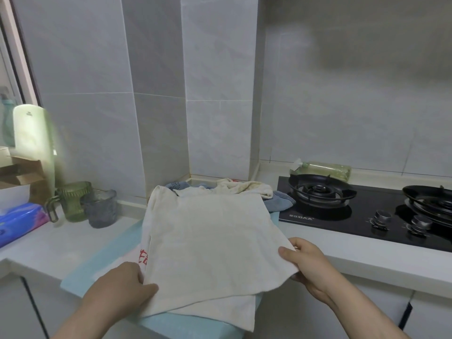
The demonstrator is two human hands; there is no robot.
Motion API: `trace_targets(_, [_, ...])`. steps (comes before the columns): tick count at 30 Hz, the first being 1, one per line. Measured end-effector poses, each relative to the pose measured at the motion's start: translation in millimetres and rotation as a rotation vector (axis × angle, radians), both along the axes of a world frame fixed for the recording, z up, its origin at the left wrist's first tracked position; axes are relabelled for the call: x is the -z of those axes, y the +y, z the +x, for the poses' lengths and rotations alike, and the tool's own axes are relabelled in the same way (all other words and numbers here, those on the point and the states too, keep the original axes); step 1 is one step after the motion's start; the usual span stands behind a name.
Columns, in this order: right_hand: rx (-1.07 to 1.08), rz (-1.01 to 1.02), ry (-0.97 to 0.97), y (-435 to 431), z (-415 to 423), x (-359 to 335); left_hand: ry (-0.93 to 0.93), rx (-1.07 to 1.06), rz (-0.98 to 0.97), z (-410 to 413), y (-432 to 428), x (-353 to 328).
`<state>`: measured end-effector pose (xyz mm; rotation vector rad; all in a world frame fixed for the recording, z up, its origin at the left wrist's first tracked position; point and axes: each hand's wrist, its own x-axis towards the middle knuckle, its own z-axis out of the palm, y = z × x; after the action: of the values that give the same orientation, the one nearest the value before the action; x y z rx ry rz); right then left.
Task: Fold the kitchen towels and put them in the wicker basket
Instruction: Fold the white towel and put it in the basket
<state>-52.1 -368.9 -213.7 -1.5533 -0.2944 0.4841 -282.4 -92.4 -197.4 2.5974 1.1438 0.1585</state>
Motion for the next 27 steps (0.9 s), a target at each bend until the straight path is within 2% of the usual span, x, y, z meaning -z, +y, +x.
trace_targets(5, [0.008,0.007,-0.01,0,-4,-5,0.01,0.026,0.07,-1,-8,-2])
trace_targets(8, [0.012,0.007,-0.013,-1,-6,-9,-0.081,0.029,0.117,1,-11,0])
trace_targets(10, [0.021,0.013,-0.008,-1,-6,-14,-0.21,0.001,0.109,6,-8,-2])
trace_targets(14, [0.047,0.065,0.069,0,-11,-28,-0.672,-0.138,-0.305,18,19,-25])
trace_targets(16, [0.023,0.098,0.148,0,-17,-31,-0.766,-0.18,-0.387,17,35,-37])
trace_targets(20, [-0.089,0.078,0.264,1,-43,-19,-0.771,-0.211,-0.433,-3,56,-35])
trace_targets(27, [-0.131,-0.064,0.308,8,-85,23,-0.585,-0.288,-0.52,-27,60,-10])
